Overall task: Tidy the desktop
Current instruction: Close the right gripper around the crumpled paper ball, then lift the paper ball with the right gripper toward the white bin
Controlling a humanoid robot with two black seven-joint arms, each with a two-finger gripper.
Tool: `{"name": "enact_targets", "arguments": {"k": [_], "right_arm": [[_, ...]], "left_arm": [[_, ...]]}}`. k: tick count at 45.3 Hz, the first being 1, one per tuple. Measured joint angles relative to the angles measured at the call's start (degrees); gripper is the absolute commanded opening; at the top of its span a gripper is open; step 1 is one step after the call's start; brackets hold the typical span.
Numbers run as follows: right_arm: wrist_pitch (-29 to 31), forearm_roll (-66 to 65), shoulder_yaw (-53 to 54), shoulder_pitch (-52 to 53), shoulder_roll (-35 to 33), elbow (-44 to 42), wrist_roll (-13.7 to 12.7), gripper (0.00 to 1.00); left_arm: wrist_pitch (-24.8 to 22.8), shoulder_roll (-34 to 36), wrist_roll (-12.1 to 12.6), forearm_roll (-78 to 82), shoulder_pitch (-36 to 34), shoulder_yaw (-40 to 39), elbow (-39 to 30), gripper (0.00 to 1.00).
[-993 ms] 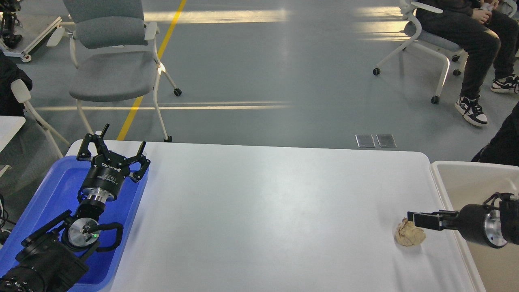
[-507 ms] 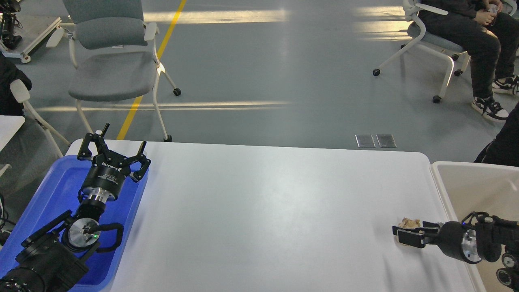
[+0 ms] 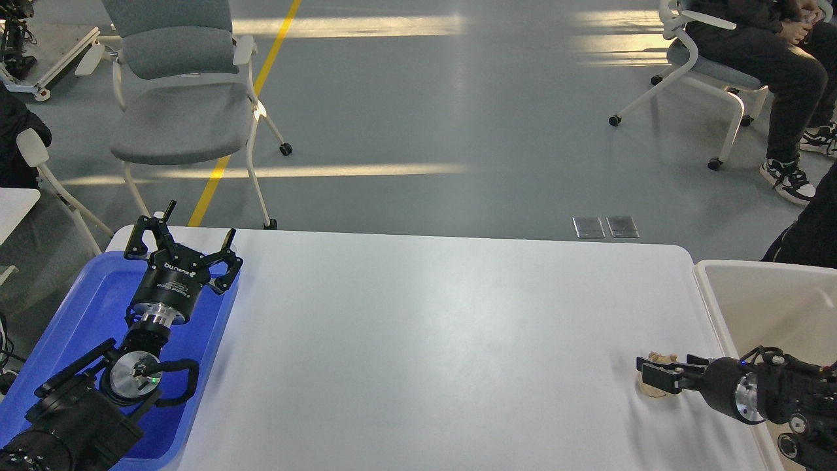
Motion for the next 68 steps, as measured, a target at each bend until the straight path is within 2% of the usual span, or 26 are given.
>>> {"name": "enact_targets", "arguments": {"k": [21, 27, 29, 30, 37, 45, 59, 68], "right_arm": [[-3.2, 0.1, -1.1, -2.3, 4.0, -4.4, 0.1, 0.99], [-5.3, 0.2, -2.2, -2.7, 5.4, -6.7, 0.1, 0.94], [-5.9, 0.2, -2.4, -2.8, 5.8, -7.3, 0.2, 0.87], [-6.2, 0.2, -2.5, -2.8, 6.0, -7.6, 0.2, 0.79], [-7.7, 0.3, -3.0, -3.0, 7.0, -9.2, 0.3, 0.01], [-9.0, 1.0, -3.0, -3.1, 7.6, -9.9, 0.4, 0.0], [-10.5, 3.1, -3.3, -2.9, 8.0, -9.8, 2.5, 0.0], [-10.3, 4.7, -3.3, -2.0, 5.1, -5.9, 3.0, 0.0]], "left_arm": [[0.1, 0.0, 0.0, 0.0, 0.0, -0.1, 0.0, 1.0], [0.1, 0.0, 0.0, 0.0, 0.0, -0.1, 0.0, 1.0], [0.1, 0.0, 0.0, 0.0, 0.0, -0.1, 0.0, 1.0], [0.1, 0.0, 0.0, 0.0, 0.0, -0.1, 0.0, 1.0], [0.1, 0.0, 0.0, 0.0, 0.0, -0.1, 0.0, 1.0], [0.1, 0.0, 0.0, 0.0, 0.0, -0.1, 0.0, 1.0], [0.1, 0.0, 0.0, 0.0, 0.0, 0.0, 0.0, 1.0], [0.0, 0.0, 0.0, 0.0, 0.0, 0.0, 0.0, 1.0]]}}
